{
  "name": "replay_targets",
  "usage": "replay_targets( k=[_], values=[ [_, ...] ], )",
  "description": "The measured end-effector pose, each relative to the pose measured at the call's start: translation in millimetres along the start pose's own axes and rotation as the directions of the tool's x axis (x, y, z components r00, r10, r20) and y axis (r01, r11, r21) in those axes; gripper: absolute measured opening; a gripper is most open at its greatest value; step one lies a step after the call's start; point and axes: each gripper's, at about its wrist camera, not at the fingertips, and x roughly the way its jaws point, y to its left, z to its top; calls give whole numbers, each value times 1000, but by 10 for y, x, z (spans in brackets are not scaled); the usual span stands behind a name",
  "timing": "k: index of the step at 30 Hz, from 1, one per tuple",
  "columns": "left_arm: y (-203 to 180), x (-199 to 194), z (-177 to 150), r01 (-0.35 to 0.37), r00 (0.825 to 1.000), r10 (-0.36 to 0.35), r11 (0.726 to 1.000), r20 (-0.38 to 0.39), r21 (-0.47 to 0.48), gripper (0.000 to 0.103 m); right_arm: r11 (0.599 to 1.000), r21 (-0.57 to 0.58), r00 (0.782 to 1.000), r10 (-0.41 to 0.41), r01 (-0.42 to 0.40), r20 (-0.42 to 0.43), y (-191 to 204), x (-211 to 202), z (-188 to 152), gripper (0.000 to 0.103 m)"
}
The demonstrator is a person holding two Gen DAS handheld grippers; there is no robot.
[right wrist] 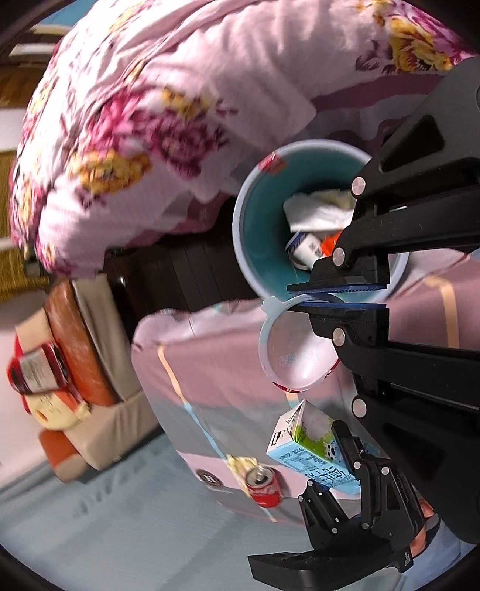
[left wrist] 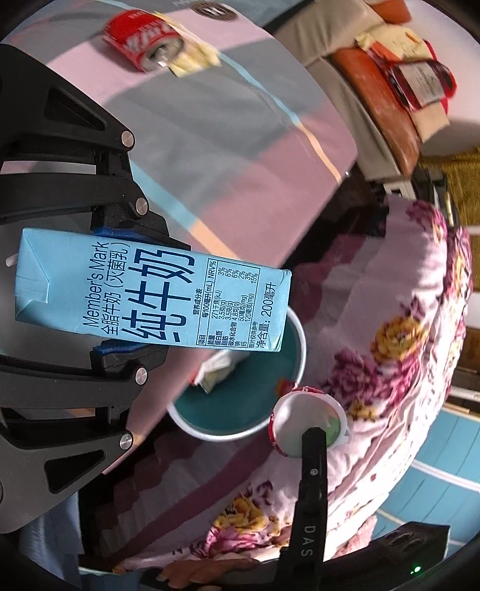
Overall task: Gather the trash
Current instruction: 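Carry the milk carton and paper bowl over the teal bin and open both tools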
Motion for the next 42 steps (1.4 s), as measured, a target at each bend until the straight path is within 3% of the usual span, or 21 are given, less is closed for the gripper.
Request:
replay_targets(
  k=[8, 16, 34, 35, 39, 42],
  values=[
    [-434, 382, 362, 38, 999, -37, 999, -38, 21, 40, 996, 63, 998, -58, 56, 24, -561, -150, -53, 4],
    [-649, 629, 521, 60, 996, -58, 998, -67, 33, 40, 993, 99, 998, -66, 65, 4, -899, -119, -57, 4],
    [-709, 913, 708, 81, 993, -78, 996, -88, 27, 41, 987, 122, 995, -99, 101, -17, -1060, 21, 55, 4],
    [-709, 913, 713, 78, 994, -75, 997, -85, 27, 43, 987, 124, 995, -101, 102, -18, -1066, 22, 57, 4],
    [-696, 893, 727, 64, 996, -63, 998, -67, 23, 67, 986, 126, 994, -107, 109, -21, -1078, 31, 62, 4],
    [-678, 891, 719, 59, 996, -57, 998, -69, 17, 69, 986, 125, 994, -110, 112, -26, -1080, 45, 65, 4]
  ],
)
